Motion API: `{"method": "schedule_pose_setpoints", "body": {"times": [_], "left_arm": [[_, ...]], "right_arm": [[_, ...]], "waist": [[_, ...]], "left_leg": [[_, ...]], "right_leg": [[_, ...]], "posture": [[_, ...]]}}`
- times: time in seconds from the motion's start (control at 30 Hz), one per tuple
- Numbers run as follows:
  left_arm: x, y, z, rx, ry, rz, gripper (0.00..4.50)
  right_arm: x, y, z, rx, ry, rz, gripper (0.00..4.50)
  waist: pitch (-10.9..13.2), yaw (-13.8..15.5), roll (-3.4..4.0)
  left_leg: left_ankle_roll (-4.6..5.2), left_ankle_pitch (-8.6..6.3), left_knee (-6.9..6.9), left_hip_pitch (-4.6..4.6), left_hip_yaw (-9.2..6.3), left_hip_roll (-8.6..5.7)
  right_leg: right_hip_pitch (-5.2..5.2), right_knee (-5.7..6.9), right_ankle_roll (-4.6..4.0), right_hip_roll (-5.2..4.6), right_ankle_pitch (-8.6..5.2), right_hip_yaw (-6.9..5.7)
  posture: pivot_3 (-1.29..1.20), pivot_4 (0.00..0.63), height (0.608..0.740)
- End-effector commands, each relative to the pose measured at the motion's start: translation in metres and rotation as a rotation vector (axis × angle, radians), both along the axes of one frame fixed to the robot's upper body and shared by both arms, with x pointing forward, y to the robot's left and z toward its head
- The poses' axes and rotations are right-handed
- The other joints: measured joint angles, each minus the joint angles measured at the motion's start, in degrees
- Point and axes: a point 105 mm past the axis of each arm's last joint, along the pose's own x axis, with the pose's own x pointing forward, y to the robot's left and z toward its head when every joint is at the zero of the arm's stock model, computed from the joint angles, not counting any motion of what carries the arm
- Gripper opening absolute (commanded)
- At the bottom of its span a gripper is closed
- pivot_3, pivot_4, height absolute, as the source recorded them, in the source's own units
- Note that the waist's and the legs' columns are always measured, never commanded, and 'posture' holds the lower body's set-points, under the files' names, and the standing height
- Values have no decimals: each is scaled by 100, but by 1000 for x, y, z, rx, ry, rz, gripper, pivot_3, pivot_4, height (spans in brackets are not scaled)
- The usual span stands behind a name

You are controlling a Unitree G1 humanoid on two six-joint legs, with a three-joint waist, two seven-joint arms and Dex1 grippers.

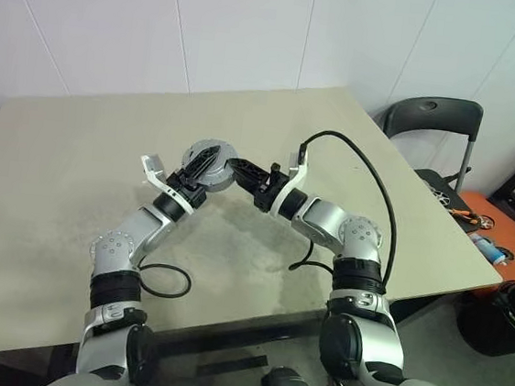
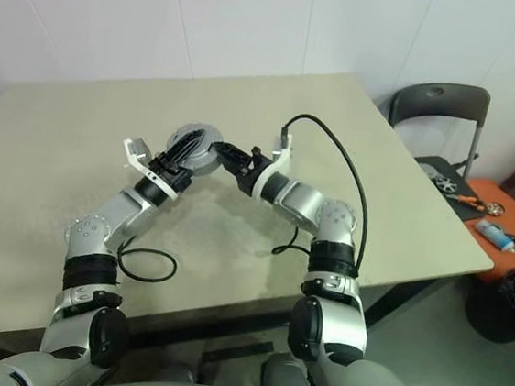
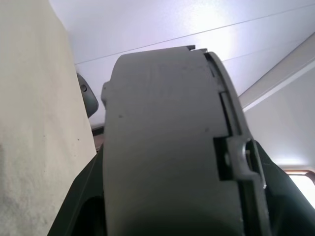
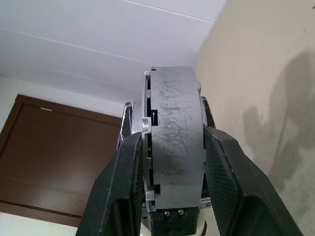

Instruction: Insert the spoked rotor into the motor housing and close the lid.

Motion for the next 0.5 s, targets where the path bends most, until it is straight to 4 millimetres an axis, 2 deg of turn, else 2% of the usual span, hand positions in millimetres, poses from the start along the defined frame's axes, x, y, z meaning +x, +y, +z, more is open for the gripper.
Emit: {"method": "schedule_pose_setpoints", "body": {"times": [0.03, 0.17, 0.3, 0.47, 0.5], "left_arm": [[-4, -4, 26, 10, -90, -19, 2430], [-6, -7, 33, 9, -109, -29, 2401], [-5, -8, 31, 18, -95, -26, 2393], [-4, -8, 33, 17, -96, -27, 2393], [-4, -9, 35, 14, -99, -28, 2393]], "right_arm": [[-3, 4, 31, 77, -96, 17, 1403], [-3, 4, 30, 78, -88, 14, 1403], [-2, 4, 30, 64, -93, 8, 1403], [9, 1, 17, -80, -119, -84, 1403], [12, -1, 14, -77, -104, -109, 1752]], "waist": [[0, -2, 0], [0, -1, 0], [0, 0, 0], [0, -4, 0], [0, -4, 0]], "left_leg": [[0, 0, 0, 0, 0, 0], [0, 0, 1, 0, 0, 0], [0, 0, 1, 0, 0, 0], [-1, 0, 1, 0, 0, 0], [-1, 1, 1, 1, 0, 0]], "right_leg": [[0, 0, 0, 0, 0, 0], [0, 0, 0, 0, 0, 0], [0, 1, 0, 0, 0, 0], [0, 1, 0, 0, 0, 0], [0, 0, 0, 1, 0, 0]], "posture": [[0, 0, 740], [0, 0, 740], [0, 0, 740], [0, 0, 740], [0, 0, 740]]}}
